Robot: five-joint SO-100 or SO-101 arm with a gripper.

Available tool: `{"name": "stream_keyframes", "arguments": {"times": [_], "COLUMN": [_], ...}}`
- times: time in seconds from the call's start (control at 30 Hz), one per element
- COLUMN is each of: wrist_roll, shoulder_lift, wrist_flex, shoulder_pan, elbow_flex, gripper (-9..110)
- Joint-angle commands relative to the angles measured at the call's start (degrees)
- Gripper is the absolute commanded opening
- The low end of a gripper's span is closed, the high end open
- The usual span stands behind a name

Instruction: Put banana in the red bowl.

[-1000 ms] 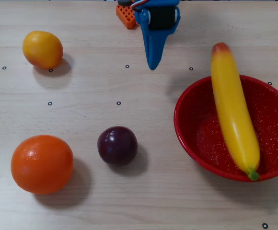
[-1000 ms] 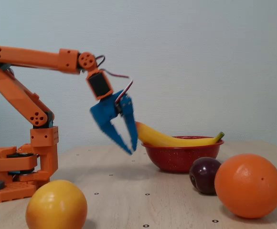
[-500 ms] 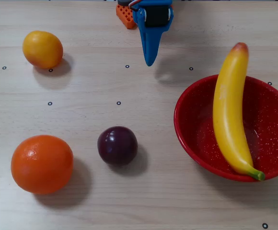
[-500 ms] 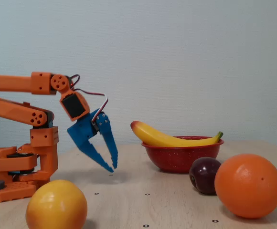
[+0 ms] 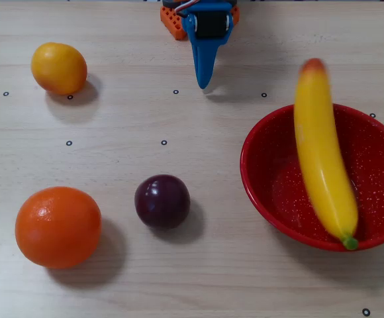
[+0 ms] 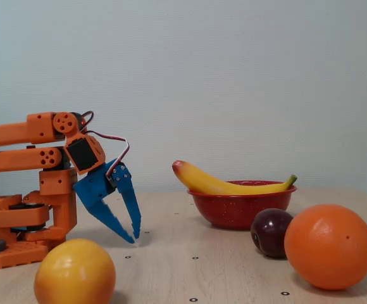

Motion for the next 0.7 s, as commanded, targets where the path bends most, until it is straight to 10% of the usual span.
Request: {"name": "stream_keyframes", "arguments": {"times": [0.0,0.67], "wrist_roll": [1.3,1.9], "shoulder_lift": [2.3,10.5], "wrist_flex": [1.8,6.6], "shoulder_pan": [1.0,2.0], "elbow_flex": [-0.9,4.7], "gripper": [0,0]}}
